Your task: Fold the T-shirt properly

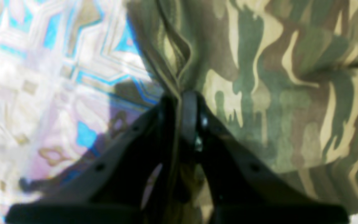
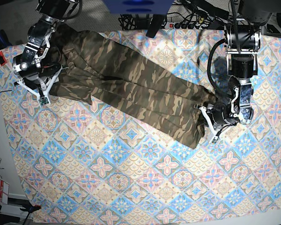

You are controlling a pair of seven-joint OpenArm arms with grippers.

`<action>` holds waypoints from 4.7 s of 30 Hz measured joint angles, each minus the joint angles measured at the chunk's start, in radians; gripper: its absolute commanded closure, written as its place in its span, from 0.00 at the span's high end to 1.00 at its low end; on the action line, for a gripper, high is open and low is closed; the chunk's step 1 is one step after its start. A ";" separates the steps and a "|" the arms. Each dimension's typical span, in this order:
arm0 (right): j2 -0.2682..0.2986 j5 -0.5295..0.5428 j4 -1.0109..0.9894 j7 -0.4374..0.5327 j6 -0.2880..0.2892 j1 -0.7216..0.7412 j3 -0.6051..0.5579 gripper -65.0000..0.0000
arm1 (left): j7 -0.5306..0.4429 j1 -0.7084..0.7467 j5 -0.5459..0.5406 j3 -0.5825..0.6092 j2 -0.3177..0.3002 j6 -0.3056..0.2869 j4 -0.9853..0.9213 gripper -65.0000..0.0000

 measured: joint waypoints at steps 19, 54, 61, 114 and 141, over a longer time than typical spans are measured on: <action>0.003 0.000 0.000 0.004 0.000 0.003 0.009 0.35 | 0.042 -0.233 -0.002 -0.005 0.037 -0.033 -0.035 0.03; 0.003 0.000 -0.060 0.004 0.000 0.003 0.011 0.35 | 0.249 0.174 0.076 0.227 0.057 -0.039 0.798 0.04; 0.002 0.000 -0.059 0.004 0.000 0.003 0.010 0.35 | 0.254 0.167 0.076 0.403 0.084 -0.037 0.811 0.04; -0.126 0.005 0.098 -0.241 -0.004 0.047 0.443 0.67 | 0.148 0.174 0.229 0.397 0.092 -0.040 0.865 0.58; -0.177 0.447 0.044 -0.270 -0.007 -0.113 0.244 0.67 | 0.147 0.181 0.380 0.394 0.034 -0.040 0.689 0.58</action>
